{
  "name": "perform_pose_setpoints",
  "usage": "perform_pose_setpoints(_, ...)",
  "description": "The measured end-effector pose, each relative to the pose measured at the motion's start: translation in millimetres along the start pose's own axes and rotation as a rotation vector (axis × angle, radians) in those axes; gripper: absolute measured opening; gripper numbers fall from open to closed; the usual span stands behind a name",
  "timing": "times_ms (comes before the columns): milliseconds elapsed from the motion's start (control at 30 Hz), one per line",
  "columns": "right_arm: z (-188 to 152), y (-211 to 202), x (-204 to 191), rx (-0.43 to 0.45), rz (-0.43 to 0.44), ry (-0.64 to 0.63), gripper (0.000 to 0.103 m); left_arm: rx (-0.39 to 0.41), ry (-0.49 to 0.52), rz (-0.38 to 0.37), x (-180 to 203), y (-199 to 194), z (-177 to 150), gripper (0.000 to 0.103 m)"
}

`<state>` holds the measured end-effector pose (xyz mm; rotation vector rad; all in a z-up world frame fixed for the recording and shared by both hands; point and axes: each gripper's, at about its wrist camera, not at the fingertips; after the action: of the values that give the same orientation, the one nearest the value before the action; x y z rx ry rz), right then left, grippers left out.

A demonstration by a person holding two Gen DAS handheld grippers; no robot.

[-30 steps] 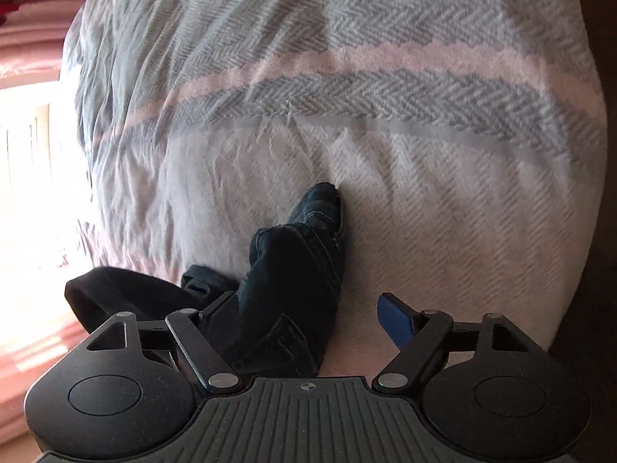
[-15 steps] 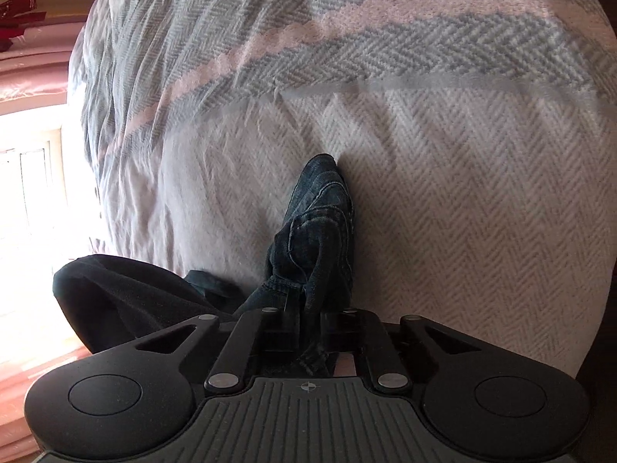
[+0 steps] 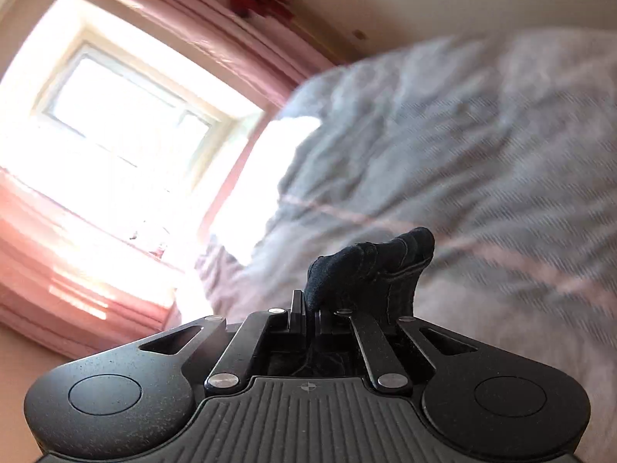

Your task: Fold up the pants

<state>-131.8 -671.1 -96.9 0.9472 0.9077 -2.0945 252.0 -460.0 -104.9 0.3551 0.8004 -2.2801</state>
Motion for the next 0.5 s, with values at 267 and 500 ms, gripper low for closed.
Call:
perform_pose_setpoints(267, 19.5, -101.1, -28.6, 0.144, 0.152, -0.218, 0.000, 0.107, -0.048, -0.010, -13.9, -159.5, -21.0, 0.005)
perform_pose_setpoints(500, -48.7, -190.1, 133.3, -0.376, -0.322, -0.132, 0.010, -0.544, -0.121, -0.125, 75.8, -237.2, -191.0, 0.026)
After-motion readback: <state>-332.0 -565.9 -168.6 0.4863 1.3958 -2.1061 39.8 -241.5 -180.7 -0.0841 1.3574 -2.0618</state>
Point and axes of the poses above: each gripper's, at about its wrist camera, not at the fingertips, and y roughly the way its jaws point, x to its right, z to its top, and after that the axes turned 11 degrees about z, right-handed
